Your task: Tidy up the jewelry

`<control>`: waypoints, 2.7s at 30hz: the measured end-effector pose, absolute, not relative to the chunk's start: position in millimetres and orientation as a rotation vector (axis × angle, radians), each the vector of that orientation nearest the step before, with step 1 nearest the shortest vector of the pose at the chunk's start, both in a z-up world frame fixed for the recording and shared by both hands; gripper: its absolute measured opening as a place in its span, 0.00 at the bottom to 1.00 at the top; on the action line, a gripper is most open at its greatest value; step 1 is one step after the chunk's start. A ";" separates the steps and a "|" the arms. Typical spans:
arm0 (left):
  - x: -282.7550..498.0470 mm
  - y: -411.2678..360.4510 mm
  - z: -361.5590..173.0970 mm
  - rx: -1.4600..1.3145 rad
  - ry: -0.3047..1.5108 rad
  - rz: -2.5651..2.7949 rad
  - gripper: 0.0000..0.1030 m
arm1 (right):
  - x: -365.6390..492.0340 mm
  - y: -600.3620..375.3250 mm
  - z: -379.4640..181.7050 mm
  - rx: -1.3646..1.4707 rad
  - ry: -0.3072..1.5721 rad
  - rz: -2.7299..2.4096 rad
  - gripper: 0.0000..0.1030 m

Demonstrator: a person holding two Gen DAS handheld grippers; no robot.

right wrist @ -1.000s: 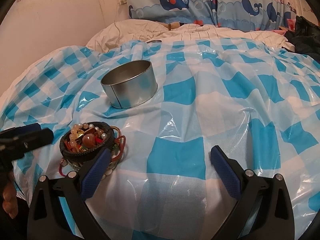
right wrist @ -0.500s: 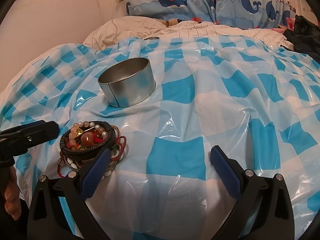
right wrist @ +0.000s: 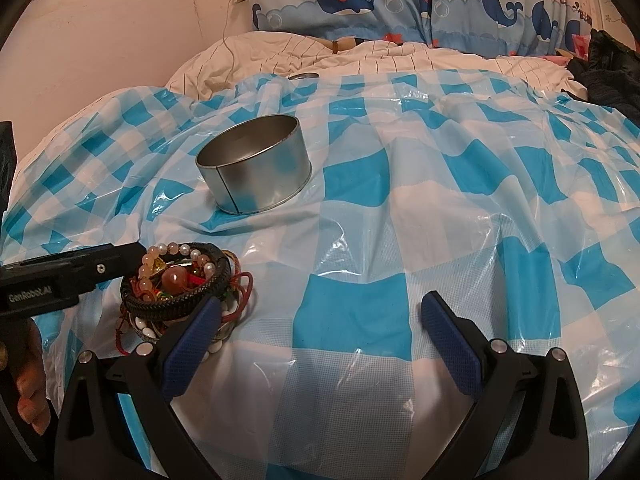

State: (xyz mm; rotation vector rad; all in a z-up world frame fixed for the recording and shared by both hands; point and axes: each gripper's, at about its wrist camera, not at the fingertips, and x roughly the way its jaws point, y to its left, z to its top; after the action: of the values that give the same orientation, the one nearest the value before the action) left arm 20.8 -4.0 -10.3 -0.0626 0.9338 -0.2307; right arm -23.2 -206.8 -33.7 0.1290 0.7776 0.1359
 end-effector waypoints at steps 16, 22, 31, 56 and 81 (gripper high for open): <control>20.1 19.6 6.0 -0.154 0.919 -0.330 0.04 | -23.0 -206.8 -33.4 0.130 0.778 0.136 0.93; 26.5 26.7 -5.9 -0.154 0.970 -0.279 0.04 | -22.8 -207.0 -33.2 0.130 0.779 0.136 0.93; 30.8 29.6 -16.3 -0.184 0.993 -0.243 0.52 | -22.6 -207.1 -32.8 0.130 0.780 0.136 0.93; 31.0 12.6 -26.1 -0.105 1.009 -0.268 0.43 | -22.2 -207.1 -32.0 0.130 0.782 0.136 0.93; 31.7 65.8 8.3 -0.302 0.886 -0.238 0.00 | -31.0 -196.9 -21.6 0.072 0.691 0.159 0.93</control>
State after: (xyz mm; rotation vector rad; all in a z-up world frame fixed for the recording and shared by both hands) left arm 31.7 65.8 8.3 -0.3024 0.8862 -0.2383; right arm -31.0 -196.9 -21.6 0.0725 0.6908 0.1589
